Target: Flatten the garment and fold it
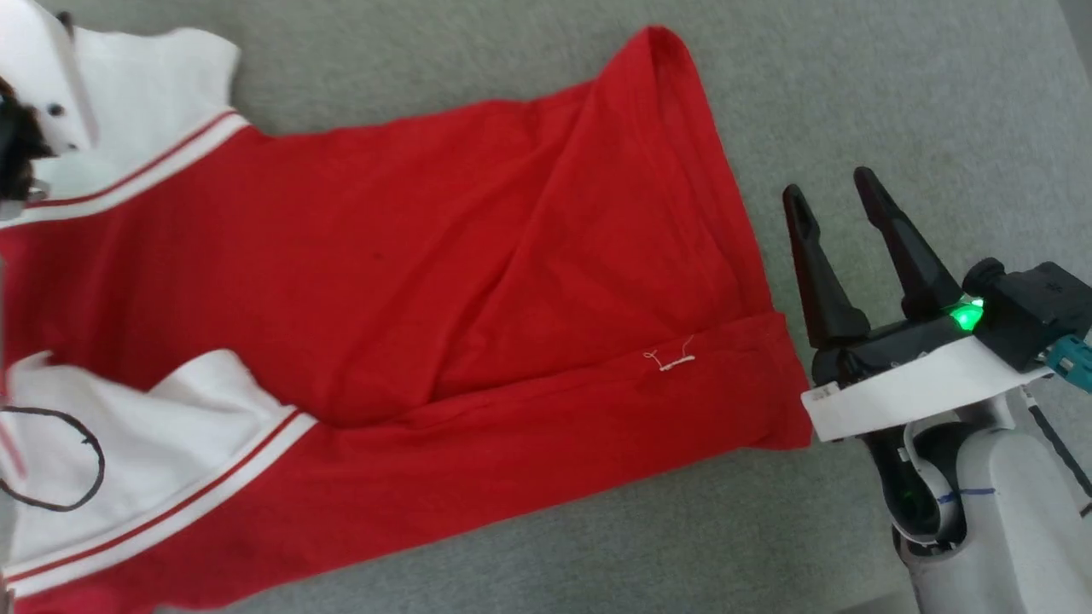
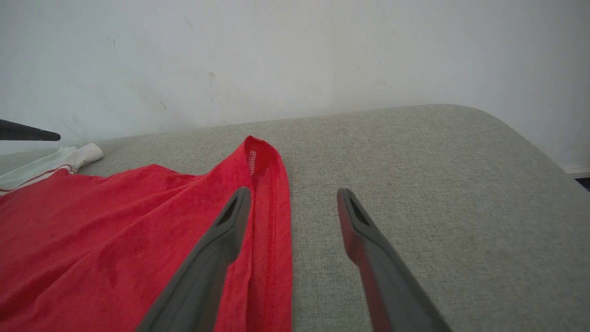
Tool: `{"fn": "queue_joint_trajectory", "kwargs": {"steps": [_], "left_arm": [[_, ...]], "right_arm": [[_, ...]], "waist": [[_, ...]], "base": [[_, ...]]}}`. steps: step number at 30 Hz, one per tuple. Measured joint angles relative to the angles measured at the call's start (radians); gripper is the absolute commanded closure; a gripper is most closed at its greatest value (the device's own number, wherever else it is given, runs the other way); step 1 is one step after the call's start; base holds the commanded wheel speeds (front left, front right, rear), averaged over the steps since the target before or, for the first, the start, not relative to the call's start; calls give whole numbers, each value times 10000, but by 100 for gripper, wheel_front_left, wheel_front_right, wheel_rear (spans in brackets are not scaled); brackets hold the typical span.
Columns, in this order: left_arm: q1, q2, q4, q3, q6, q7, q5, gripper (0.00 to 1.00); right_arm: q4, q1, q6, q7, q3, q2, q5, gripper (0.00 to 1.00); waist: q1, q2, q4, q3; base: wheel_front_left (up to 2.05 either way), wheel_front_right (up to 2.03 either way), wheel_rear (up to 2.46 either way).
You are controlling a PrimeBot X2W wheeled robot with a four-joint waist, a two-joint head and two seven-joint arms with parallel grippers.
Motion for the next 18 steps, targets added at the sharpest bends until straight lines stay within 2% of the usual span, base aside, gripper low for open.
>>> {"fn": "queue_joint_trajectory", "kwargs": {"steps": [5, 11, 12, 13, 14, 18], "left_arm": [[-75, 364, -337, 205, 644, 1647, -81, 0], [103, 972, -1375, 337, 1313, 2640, 192, 0], [192, 1024, -1570, 351, 1379, 2719, 194, 53], [250, 1057, -1732, 376, 1434, 2811, 188, 96], [306, 1062, -1891, 384, 1442, 2915, 180, 100], [513, 1074, -2385, 255, 1442, 2987, 192, 100]], "right_arm": [[92, -187, 2, -155, 236, 17, 125, 0], [257, -361, 0, -240, 303, -10, 150, 0], [257, -415, 2, -232, 322, -42, 150, 0], [257, -491, 0, -180, 351, -105, 148, 0], [253, -616, 0, -136, 380, -184, 144, 0], [245, -1764, 2, 385, 516, -623, 33, 0]], "waist": [[0, 0, -361, 581], [-2, 0, -676, 1000], [-2, 0, -696, 1040], [-2, 0, -702, 1071], [-2, 0, -692, 1087], [-3, 0, -571, 1111]], "base": [[0, 0, 0], [0, 0, 0], [0, 0, 0], [0, 0, 0], [0, 0, 0], [0, 0, 0]]}}
